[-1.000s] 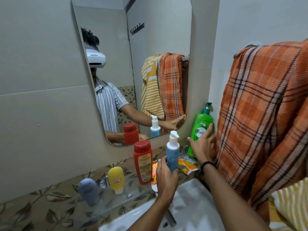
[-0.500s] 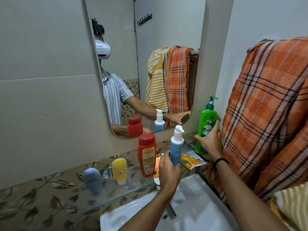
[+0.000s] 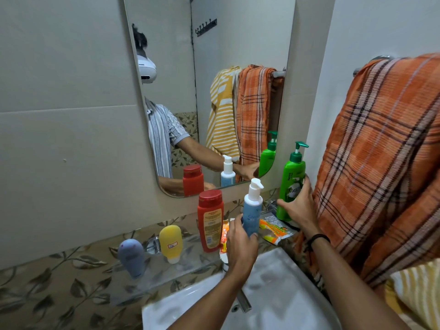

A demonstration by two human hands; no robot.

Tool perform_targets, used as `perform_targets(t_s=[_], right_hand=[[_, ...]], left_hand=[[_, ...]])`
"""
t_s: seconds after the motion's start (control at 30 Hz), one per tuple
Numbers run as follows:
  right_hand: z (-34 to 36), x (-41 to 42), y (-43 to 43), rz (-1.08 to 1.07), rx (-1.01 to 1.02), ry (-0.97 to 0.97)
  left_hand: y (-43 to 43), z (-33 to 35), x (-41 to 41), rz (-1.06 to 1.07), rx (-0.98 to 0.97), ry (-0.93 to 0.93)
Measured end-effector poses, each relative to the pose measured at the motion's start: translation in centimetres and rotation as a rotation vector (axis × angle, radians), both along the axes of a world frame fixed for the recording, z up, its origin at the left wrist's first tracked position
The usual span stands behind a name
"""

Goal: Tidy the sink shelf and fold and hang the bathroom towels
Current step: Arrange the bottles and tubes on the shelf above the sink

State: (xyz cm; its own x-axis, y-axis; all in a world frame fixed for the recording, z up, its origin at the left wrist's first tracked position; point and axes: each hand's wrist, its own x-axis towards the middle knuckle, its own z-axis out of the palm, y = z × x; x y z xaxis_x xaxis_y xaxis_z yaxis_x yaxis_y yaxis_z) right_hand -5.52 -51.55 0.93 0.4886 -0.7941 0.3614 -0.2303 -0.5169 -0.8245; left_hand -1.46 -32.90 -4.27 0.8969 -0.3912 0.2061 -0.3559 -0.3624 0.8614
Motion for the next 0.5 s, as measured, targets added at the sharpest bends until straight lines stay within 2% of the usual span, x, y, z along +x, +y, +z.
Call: perform_targets(t_s=[0.5], right_hand=[[-0.7,-0.4,-1.1,0.021,0.021,-0.031]], left_hand=[[0.1,0.4,0.0,-0.018,0.023,0.007]])
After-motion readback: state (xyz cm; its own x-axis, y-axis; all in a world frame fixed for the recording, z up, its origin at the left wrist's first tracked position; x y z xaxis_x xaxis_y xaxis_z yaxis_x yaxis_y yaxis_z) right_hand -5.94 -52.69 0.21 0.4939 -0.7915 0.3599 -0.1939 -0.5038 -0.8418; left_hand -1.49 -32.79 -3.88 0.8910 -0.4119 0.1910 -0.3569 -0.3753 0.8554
